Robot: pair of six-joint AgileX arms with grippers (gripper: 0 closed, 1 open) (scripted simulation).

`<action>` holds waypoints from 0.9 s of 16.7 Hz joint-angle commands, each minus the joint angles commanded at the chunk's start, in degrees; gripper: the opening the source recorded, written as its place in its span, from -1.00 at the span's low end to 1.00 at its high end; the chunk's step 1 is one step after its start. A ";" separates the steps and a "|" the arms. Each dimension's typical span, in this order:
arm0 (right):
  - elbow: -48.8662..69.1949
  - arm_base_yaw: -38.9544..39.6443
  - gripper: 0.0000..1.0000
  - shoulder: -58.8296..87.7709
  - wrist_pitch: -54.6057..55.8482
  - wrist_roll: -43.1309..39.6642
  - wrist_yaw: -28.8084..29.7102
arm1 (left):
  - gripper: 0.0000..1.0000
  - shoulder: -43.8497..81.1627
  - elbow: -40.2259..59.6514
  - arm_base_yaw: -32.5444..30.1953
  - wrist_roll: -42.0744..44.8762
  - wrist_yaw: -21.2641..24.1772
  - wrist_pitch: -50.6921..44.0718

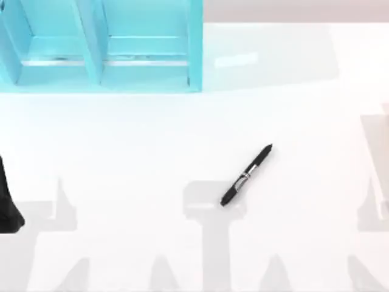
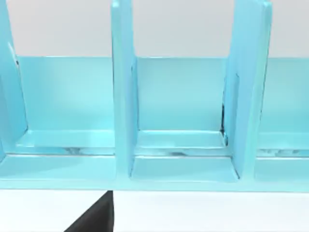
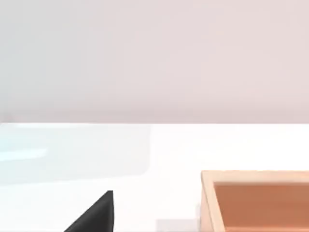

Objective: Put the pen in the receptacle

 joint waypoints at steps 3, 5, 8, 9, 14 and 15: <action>0.57 0.46 1.00 0.57 -0.36 0.56 -0.01 | 1.00 0.00 0.00 0.00 0.00 0.00 0.00; 3.55 2.65 1.00 3.53 -2.23 3.43 0.00 | 1.00 0.00 0.00 0.00 0.00 0.00 0.00; 12.54 8.07 1.00 12.56 -7.53 11.29 0.11 | 1.00 0.00 0.00 0.00 0.00 0.00 0.00; 16.57 10.21 1.00 16.79 -9.87 14.58 0.16 | 1.00 0.00 0.00 0.00 0.00 0.00 0.00; 40.62 21.12 1.00 46.60 -24.93 33.25 0.25 | 1.00 0.00 0.00 0.00 0.00 0.00 0.00; 45.69 23.04 1.00 53.75 -28.38 37.03 0.19 | 1.00 0.00 0.00 0.00 0.00 0.00 0.00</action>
